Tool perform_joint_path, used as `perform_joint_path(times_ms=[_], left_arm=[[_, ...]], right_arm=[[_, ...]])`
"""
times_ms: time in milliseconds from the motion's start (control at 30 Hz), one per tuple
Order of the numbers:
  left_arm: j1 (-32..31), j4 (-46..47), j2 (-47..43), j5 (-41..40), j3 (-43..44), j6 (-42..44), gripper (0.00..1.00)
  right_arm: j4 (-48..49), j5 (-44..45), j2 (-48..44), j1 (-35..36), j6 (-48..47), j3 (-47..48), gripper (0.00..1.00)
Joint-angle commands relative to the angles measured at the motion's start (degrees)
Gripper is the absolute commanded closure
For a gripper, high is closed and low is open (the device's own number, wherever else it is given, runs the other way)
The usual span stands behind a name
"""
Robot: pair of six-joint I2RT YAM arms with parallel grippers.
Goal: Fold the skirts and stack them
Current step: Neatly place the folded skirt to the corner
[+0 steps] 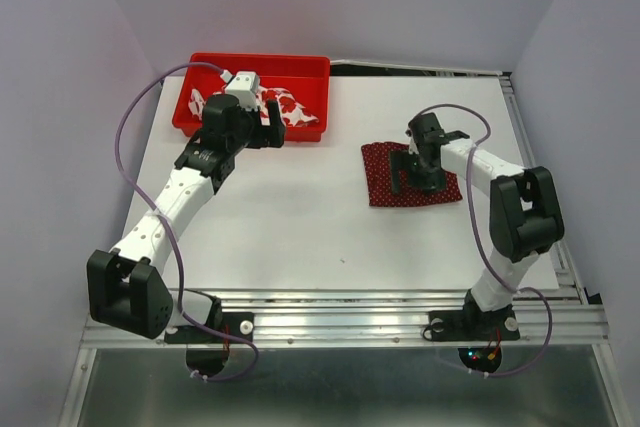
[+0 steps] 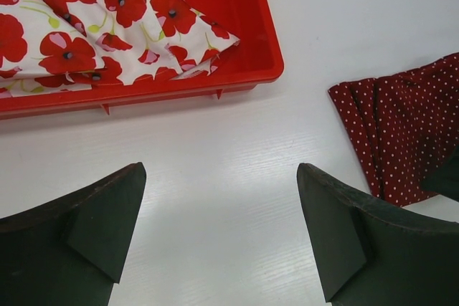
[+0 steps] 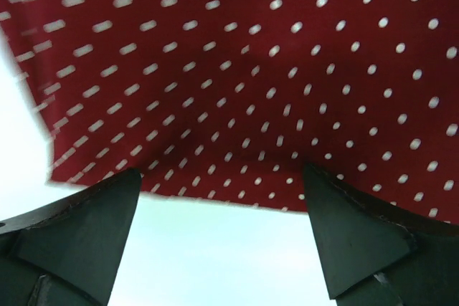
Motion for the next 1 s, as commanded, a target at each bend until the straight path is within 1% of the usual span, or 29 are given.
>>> perform_joint_path(times_ms=[0,100,200,233,333,433,467,500,533,633,733,800,867,967], left_arm=[[0.46,2.76,-1.39,-0.60,-1.03,-0.14,0.02],[0.47,2.58,-0.78,-0.68,-0.77,0.21,0.02],[0.64,2.14,-0.25,-0.69,-0.24,0.65,0.02],[0.73,1.88,-0.16,-0.86,-0.16,0.74,0.02],[0.91,1.09,-0.07,-1.21,-0.07,1.44,0.02],[1.08,0.74,-0.25,-2.88,-0.33,2.31,0.01],[1.08,0.56,-0.08,-2.88,-0.24,2.75,0.02],[1.08,0.21,0.27,-3.23,0.02,3.19,0.02],[1.17,-0.05,0.54,-3.32,0.28,3.20,0.02],[1.52,-1.90,1.77,-2.09,1.51,3.90,0.02],[2.13,-2.08,2.21,-0.60,1.87,4.51,0.02],[2.22,-2.25,1.86,-0.34,1.52,5.74,0.02],[2.49,-2.17,1.16,1.50,0.90,7.67,0.02],[3.19,-2.34,0.54,2.04,0.28,9.44,0.02]], right_arm=[[2.37,6.35,5.51,-0.48,1.13,-0.06,0.00],[4.39,8.73,10.09,-0.48,0.34,2.91,0.00],[4.40,7.33,15.09,-2.14,-1.59,6.96,0.00],[4.40,7.24,16.06,-2.15,-2.29,9.76,0.00],[4.31,7.24,19.32,-4.34,-3.79,13.82,0.00],[4.40,6.62,22.47,-7.32,-6.24,20.74,0.00],[4.31,6.27,23.53,-8.03,-6.34,20.77,0.00],[4.40,6.18,25.72,-9.77,-6.52,23.73,0.00],[4.40,5.57,25.74,-10.49,-6.78,25.24,0.00],[4.22,4.86,32.22,-12.86,-7.74,31.39,0.00],[4.14,4.51,35.84,-13.66,-10.55,37.53,0.00],[4.31,3.46,38.38,-15.68,-11.17,39.83,0.00],[4.83,1.88,39.10,-16.46,-14.77,41.50,0.00],[5.98,1.61,39.71,-17.00,-16.18,43.09,0.00]])
